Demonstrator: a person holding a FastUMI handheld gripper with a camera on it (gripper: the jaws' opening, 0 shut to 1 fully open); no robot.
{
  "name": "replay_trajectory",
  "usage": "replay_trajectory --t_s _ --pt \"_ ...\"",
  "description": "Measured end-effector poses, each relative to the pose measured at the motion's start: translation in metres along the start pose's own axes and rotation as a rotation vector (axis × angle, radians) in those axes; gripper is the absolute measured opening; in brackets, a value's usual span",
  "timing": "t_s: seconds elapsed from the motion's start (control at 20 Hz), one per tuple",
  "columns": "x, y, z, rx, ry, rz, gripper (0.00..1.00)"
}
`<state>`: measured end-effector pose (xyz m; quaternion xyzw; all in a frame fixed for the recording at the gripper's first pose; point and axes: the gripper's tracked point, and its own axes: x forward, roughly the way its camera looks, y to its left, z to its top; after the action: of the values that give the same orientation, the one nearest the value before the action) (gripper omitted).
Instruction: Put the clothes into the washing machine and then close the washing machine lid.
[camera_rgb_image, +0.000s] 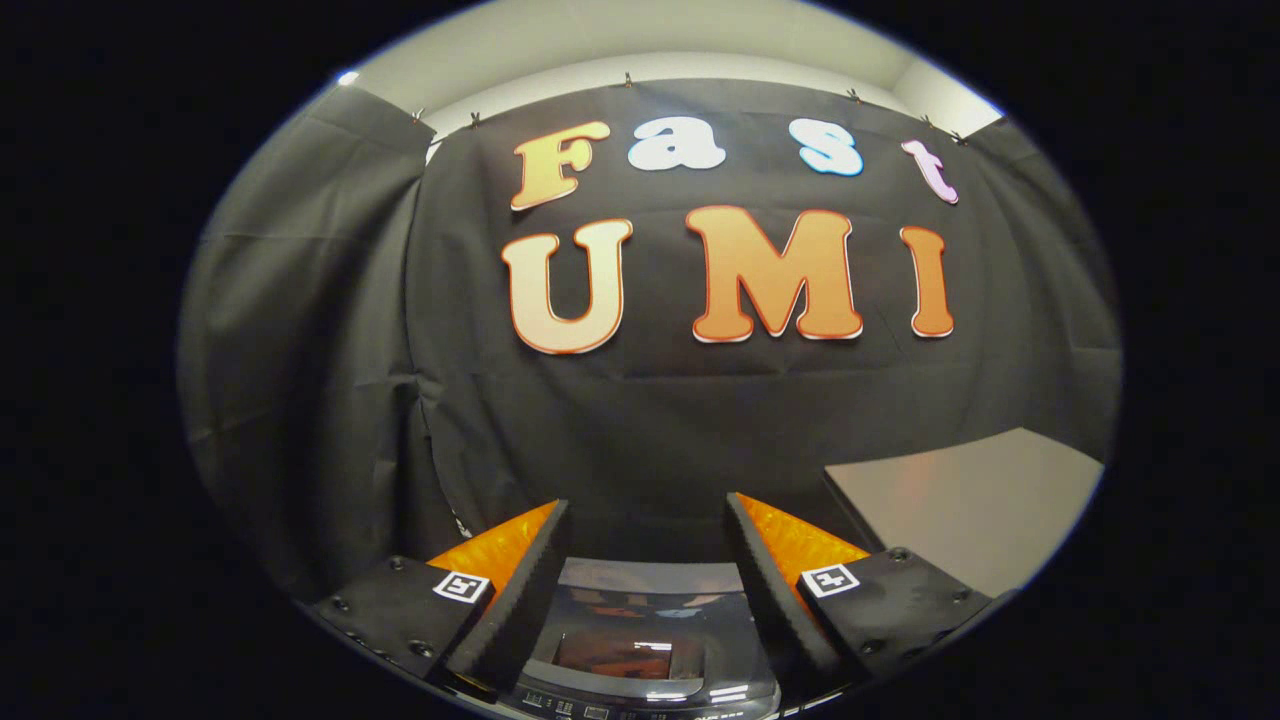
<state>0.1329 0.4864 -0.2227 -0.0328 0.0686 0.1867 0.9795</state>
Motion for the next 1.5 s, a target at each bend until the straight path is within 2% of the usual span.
replay_trajectory --t_s 0.4,0.75,1.05,1.5 --pt "-0.048 -0.024 0.064 0.007 -0.066 0.005 0.98" --pt "-0.096 -0.076 0.100 0.029 -0.102 -0.011 0.98" --pt "-0.142 -0.145 0.112 -0.005 -0.124 -0.121 0.97" --pt "-0.203 -0.209 0.111 -0.024 -0.133 -0.240 0.98"
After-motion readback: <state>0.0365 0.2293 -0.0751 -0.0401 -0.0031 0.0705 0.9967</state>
